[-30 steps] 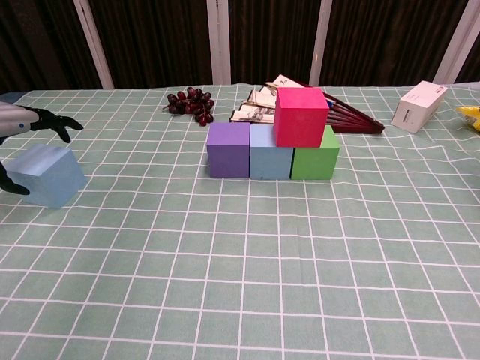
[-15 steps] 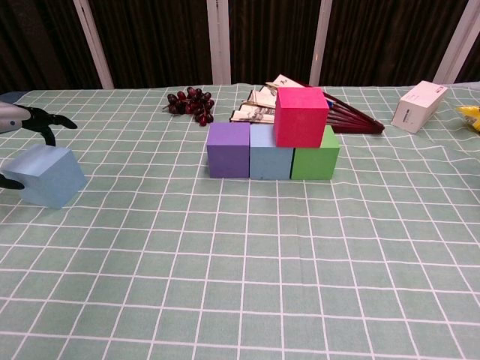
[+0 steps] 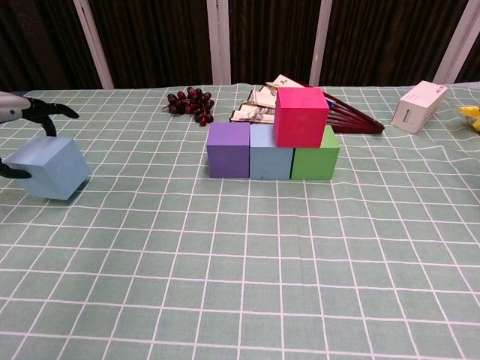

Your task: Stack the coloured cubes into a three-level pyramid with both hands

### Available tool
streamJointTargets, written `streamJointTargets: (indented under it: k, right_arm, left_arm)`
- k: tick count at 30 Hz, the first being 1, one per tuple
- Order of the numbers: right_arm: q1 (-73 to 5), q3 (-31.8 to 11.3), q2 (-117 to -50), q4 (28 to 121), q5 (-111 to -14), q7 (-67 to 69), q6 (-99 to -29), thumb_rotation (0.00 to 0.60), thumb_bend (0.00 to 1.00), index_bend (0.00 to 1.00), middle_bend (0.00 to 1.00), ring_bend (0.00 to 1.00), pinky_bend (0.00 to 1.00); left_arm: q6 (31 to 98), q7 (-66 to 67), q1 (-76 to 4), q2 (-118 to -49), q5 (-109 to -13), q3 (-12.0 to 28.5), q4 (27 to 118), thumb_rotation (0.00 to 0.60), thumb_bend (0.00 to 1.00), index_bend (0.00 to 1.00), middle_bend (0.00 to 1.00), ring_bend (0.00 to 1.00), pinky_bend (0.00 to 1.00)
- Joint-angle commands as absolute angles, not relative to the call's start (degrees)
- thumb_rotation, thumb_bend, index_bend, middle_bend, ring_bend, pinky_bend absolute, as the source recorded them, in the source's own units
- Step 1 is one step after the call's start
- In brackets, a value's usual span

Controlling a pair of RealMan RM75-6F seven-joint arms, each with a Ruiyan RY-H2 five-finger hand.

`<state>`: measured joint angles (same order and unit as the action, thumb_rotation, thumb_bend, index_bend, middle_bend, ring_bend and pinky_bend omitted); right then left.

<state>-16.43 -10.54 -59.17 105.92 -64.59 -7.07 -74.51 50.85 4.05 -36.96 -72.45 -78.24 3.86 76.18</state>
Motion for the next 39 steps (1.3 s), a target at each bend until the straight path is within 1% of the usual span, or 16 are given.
streamJointTargets:
  k: [1,4,10,13,16,18,23,32,39]
  right_arm:
    - [-16.45,-10.64,-59.08,106.02,-64.74,-6.96,-74.40,0.600,0.18,0.00,0.01,0.00,0.00]
    - [-16.36,-10.69,-59.00,106.17,-64.82,-6.51,-74.22,0.600,0.18,0.00,0.01,0.00,0.00]
    - [-16.26,-11.09,-58.40,106.81,-65.16,-4.74,-73.72,0.600,0.18,0.00,0.01,0.00,0.00]
    - [-16.16,-11.36,-57.94,107.17,-65.28,-3.59,-73.45,0.600,0.18,0.00,0.01,0.00,0.00]
    - [-16.09,-11.58,-57.57,107.30,-65.27,-2.55,-73.14,0.600,0.18,0.00,0.01,0.00,0.00]
    - [-16.06,-11.75,-57.40,107.31,-65.13,-2.03,-72.99,0.600,0.18,0.00,0.01,0.00,0.00]
    - [-15.96,-12.39,-56.70,107.39,-64.58,0.05,-72.40,0.600,0.18,0.00,0.01,0.00,0.00]
    - [-16.07,-12.76,-56.21,107.05,-64.01,2.32,-70.89,0.600,0.18,0.00,0.01,0.00,0.00]
    - [-16.05,-13.15,-55.85,106.73,-63.55,4.12,-70.09,0.600,0.18,0.00,0.01,0.00,0.00]
  left_arm:
    - [50.54,6.87,-38.12,-69.42,-75.76,5.98,81.51,0.600,0.37,0.00,0.39,0.07,0.07]
    - [50.22,10.30,-39.21,-67.19,-72.14,8.13,86.59,0.600,0.37,0.00,0.40,0.07,0.07]
    - [50.23,20.46,-42.97,-64.73,-58.81,13.02,95.82,0.600,0.37,0.00,0.40,0.07,0.07]
    - [50.81,28.52,-47.21,-64.73,-49.66,14.86,99.58,0.600,0.37,0.00,0.40,0.07,0.07]
    - [52.21,35.48,-51.55,-65.85,-42.41,15.62,101.12,0.600,0.37,0.00,0.40,0.07,0.07]
    - [52.89,38.36,-53.81,-66.81,-39.08,15.97,101.29,0.600,0.37,0.00,0.39,0.07,0.07]
    - [55.24,46.88,-61.80,-70.83,-26.32,16.72,101.04,0.600,0.37,0.00,0.38,0.07,0.07]
    - [60.37,54.82,-72.19,-78.17,-12.66,18.70,97.73,0.600,0.39,0.00,0.38,0.07,0.07]
    - [63.90,59.85,-77.87,-82.85,-4.33,19.71,94.45,0.600,0.40,0.00,0.37,0.07,0.07]
